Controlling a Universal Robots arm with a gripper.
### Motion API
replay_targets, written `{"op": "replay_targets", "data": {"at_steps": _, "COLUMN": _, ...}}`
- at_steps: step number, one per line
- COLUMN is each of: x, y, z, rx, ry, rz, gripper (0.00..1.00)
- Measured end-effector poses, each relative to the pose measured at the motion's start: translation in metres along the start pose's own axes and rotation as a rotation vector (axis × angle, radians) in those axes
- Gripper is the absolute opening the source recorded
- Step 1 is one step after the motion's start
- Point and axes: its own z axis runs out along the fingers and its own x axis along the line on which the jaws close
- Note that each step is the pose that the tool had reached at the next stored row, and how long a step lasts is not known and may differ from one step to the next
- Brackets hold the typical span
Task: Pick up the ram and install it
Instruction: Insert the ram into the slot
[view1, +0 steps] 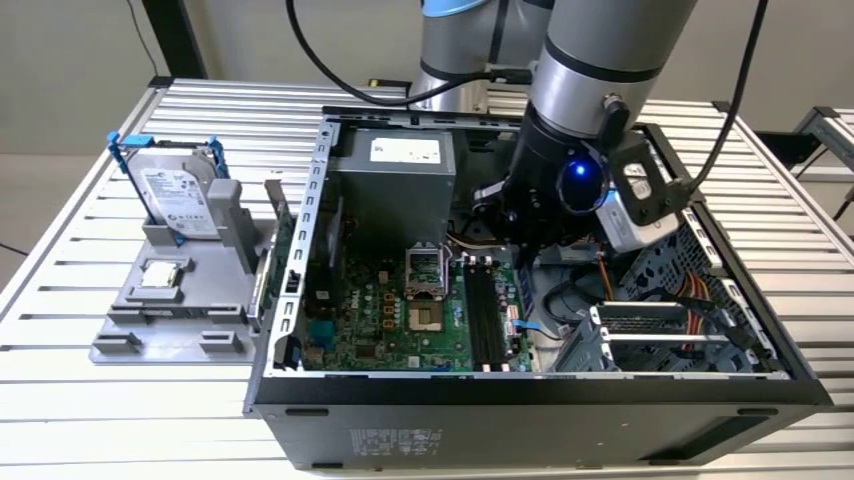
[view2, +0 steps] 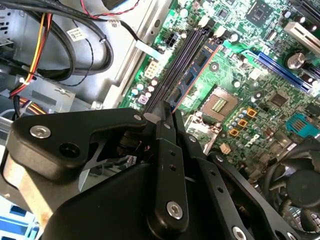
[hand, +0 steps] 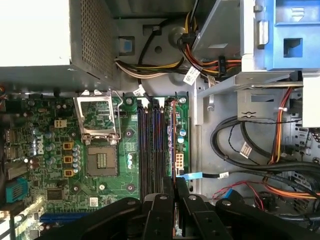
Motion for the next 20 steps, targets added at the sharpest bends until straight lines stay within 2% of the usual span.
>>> {"op": "replay_targets", "data": {"at_steps": 8, "x": 0.0, "y": -0.0001, "z": 0.0046, "rx": 0.0002, "ry": 0.0, "rz": 0.0, "gripper": 0.0}}
{"op": "replay_targets", "data": {"at_steps": 15, "x": 0.0005, "y": -0.0001, "z": 0.011, "rx": 0.0, "ry": 0.0001, "rz": 0.0, "gripper": 0.0}}
{"op": "replay_targets", "data": {"at_steps": 16, "x": 0.0017, "y": -0.0002, "z": 0.0143, "rx": 0.0003, "ry": 0.0001, "rz": 0.0, "gripper": 0.0}}
{"op": "replay_targets", "data": {"at_steps": 20, "x": 0.0021, "y": -0.0003, "z": 0.016, "rx": 0.0, "ry": 0.0, "rz": 0.0, "gripper": 0.0}}
